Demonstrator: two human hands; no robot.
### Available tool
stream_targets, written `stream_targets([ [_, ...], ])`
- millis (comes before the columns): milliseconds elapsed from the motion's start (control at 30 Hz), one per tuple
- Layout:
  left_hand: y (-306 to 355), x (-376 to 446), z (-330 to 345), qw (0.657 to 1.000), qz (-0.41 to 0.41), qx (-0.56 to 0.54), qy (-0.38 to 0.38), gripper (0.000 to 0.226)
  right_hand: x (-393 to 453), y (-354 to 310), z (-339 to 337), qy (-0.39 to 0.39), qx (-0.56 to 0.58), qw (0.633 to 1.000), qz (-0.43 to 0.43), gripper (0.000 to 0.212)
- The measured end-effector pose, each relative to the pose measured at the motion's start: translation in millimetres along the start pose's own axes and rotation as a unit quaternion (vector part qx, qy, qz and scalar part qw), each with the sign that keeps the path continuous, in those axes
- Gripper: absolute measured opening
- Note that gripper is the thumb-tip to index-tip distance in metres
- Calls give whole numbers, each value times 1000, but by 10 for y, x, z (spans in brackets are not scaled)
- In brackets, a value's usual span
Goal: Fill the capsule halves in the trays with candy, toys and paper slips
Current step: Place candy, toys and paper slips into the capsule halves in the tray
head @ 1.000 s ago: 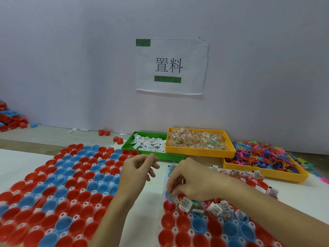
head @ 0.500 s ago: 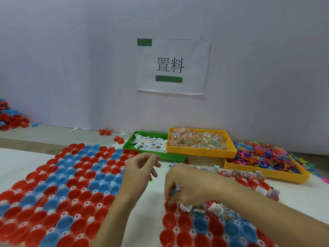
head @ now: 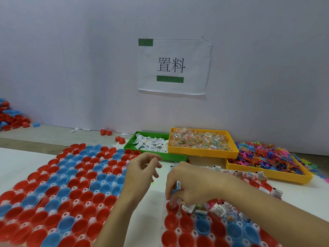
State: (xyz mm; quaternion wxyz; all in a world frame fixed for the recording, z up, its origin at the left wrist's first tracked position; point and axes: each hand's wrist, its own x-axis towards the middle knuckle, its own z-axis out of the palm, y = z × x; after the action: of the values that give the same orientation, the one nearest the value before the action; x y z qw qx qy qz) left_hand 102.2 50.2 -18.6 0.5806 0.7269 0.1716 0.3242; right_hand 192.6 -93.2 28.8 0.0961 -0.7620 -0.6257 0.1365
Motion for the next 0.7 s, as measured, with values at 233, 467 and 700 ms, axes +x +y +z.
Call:
stream_targets([
  [233, -71, 47, 37, 998, 14, 26, 50, 22, 477, 327, -206, 180, 21, 982, 56, 26],
  [467, -151, -9, 200, 983, 73, 136, 96, 24, 1195, 656, -262, 140, -152, 962, 180, 32],
  [700, -194, -1, 218, 981, 84, 151, 90, 22, 1604, 731, -134, -19, -185, 938, 291, 77],
])
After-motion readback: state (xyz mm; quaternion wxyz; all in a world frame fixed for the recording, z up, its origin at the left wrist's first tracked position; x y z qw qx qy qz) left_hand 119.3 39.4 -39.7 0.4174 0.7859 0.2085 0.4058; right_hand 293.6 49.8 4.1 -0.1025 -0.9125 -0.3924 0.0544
